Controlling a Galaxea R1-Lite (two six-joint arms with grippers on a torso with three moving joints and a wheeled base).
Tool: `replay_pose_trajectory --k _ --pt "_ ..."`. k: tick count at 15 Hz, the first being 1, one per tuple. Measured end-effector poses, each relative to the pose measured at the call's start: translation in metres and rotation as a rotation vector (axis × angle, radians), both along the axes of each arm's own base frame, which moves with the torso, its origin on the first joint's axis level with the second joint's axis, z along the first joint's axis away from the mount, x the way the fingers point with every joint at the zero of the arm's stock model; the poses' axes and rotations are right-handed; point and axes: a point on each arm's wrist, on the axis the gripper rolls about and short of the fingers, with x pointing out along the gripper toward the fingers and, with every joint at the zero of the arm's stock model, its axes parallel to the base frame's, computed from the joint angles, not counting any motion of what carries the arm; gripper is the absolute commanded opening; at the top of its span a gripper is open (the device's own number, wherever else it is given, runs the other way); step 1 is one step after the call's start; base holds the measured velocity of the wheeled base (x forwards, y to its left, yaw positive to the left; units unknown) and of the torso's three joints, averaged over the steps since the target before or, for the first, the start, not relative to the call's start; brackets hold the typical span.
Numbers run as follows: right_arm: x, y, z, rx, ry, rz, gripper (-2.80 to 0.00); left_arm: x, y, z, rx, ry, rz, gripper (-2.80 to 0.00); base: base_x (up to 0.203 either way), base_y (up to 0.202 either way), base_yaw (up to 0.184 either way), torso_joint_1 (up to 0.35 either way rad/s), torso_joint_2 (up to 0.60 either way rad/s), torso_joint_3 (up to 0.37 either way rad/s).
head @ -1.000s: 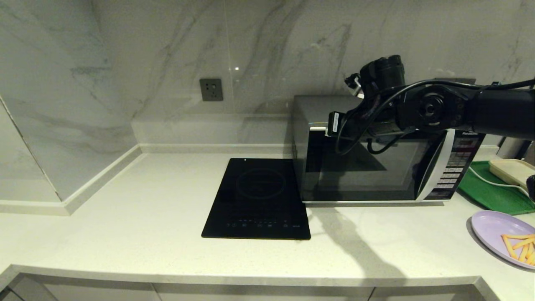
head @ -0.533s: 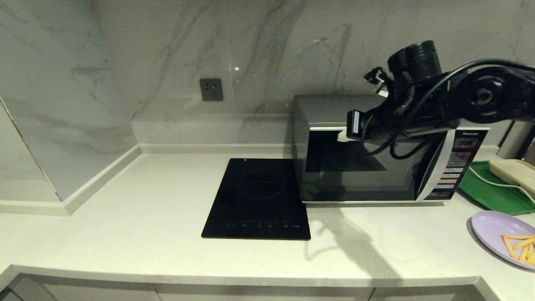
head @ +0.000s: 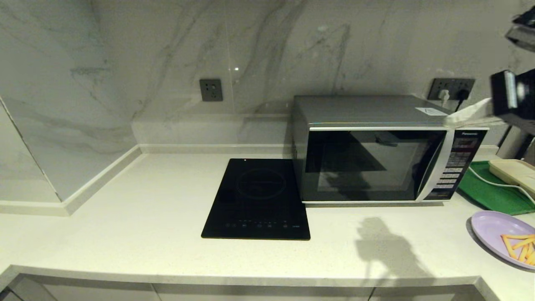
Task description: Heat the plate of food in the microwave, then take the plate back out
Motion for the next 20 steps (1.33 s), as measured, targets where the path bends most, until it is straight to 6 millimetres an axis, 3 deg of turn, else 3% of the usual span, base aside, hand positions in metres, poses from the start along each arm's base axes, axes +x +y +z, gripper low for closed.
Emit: replay_pose_trajectory --k 3,6,9,13,16,18,20 --pt "-0.064 -0.024 0.015 -0.058 -0.056 -0.049 -2.80 0.000 0.000 0.000 0.000 0.000 0.000 -2.80 0.000 0.000 0.000 0.000 0.00 0.000" --pt "-0.128 -0.032 0.005 -0.120 -0.100 -0.091 -2.80 0.000 0.000 0.000 -0.001 0.000 -0.001 -2.80 0.000 0.000 0.000 0.000 0.00 0.000" --pt "-0.194 -0.035 -0.029 -0.234 -0.127 -0.114 -2.80 0.000 0.000 0.000 0.000 0.000 0.000 -2.80 0.000 0.000 0.000 0.000 0.00 0.000" --pt "-0.278 -0.037 -0.099 -0.327 -0.186 -0.138 -2.80 0.000 0.000 0.000 0.000 0.000 0.000 -2.80 0.000 0.000 0.000 0.000 0.00 0.000" --pt "-0.309 -0.037 -0.157 -0.346 -0.253 -0.146 -2.80 0.000 0.000 0.000 0.000 0.000 0.000 -2.80 0.000 0.000 0.000 0.000 0.00 0.000" --pt "-0.307 -0.037 -0.189 -0.350 -0.332 -0.156 -2.80 0.000 0.000 0.000 0.000 0.000 0.000 -2.80 0.000 0.000 0.000 0.000 0.00 0.000" --pt "-0.291 -0.037 -0.217 -0.349 -0.397 -0.167 -2.80 0.000 0.000 0.000 0.000 0.000 0.000 -2.80 0.000 0.000 0.000 0.000 0.00 0.000"
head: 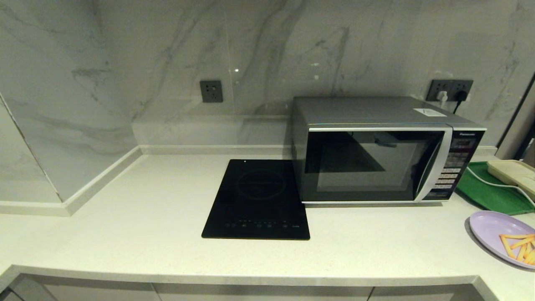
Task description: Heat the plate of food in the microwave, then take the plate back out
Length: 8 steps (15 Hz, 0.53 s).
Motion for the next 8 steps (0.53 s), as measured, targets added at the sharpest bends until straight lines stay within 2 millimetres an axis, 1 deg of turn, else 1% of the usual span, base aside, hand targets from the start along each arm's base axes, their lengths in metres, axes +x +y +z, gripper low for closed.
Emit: replay_pose_trajectory --k 3,4,5,6,7,8 --pt "0.032 0.000 -0.041 -0.002 -0.100 0.000 -2.80 0.000 0.000 0.000 0.000 0.000 0.000 -2.80 0.000 0.000 0.000 0.000 0.00 0.000" --pt "0.041 0.000 -0.052 -0.002 -0.146 -0.006 -2.80 0.000 0.000 0.000 0.000 0.000 0.000 -2.80 0.000 0.000 0.000 0.000 0.00 0.000" --pt "0.047 0.000 -0.058 0.003 -0.203 -0.017 -2.80 0.000 0.000 0.000 0.000 0.000 0.000 -2.80 0.000 0.000 0.000 0.000 0.00 0.000" --pt "0.049 0.000 -0.059 0.006 -0.256 -0.023 -2.80 0.000 0.000 0.000 0.000 0.000 0.001 -2.80 0.000 0.000 0.000 0.000 0.00 0.000" --pt "0.050 0.000 -0.060 0.009 -0.276 -0.024 -2.80 0.000 0.000 0.000 -0.001 0.000 0.000 -2.80 0.000 0.000 0.000 0.000 0.00 0.000" --pt "0.051 0.000 -0.063 0.018 -0.259 -0.026 -2.80 0.000 0.000 0.000 0.000 0.000 0.000 -2.80 0.000 0.000 0.000 0.000 0.00 0.000"
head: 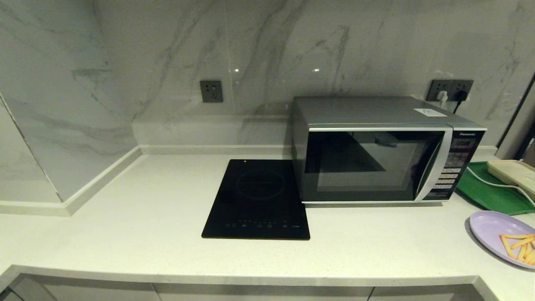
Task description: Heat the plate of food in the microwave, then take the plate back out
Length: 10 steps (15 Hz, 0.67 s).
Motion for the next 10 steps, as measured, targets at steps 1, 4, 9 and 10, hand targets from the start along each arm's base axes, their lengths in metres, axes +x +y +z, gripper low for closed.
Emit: replay_pose_trajectory --k 1,4,9,10 --pt "0.0000 0.0000 -0.0016 0.014 0.014 -0.002 -2.80 0.0000 0.0000 0.0000 0.000 0.000 0.000 -2.80 0.000 0.000 0.000 0.000 0.00 0.000" --pt "-0.0001 0.0000 -0.0014 0.021 0.010 -0.002 -2.80 0.0000 0.0000 0.0000 0.000 0.000 0.000 -2.80 0.000 0.000 0.000 0.000 0.00 0.000" --pt "0.0002 -0.0002 -0.0024 0.049 0.013 -0.009 -2.80 0.0000 0.0000 0.0000 0.000 0.000 0.000 -2.80 0.000 0.000 0.000 0.000 0.00 0.000" --pt "0.0002 -0.0002 -0.0024 0.049 0.013 -0.008 -2.80 0.0000 0.0000 0.0000 0.000 0.000 0.000 -2.80 0.000 0.000 0.000 0.000 0.00 0.000"
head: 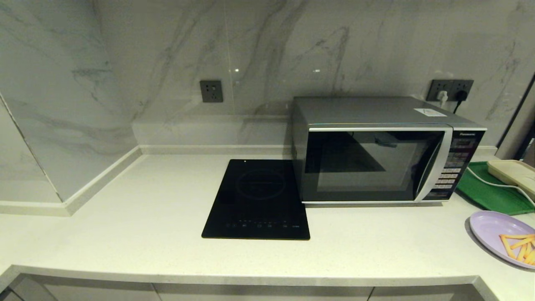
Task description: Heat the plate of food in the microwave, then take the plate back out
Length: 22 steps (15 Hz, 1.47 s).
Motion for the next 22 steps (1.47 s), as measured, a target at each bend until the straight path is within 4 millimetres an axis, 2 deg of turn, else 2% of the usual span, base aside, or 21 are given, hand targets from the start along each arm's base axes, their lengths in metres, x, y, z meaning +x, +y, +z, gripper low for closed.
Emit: replay_pose_trajectory --k 22 --pt "0.0000 0.0000 0.0000 0.000 0.000 0.000 -2.80 0.0000 0.0000 0.0000 0.000 0.000 0.001 -2.80 0.000 0.000 0.000 0.000 0.00 0.000"
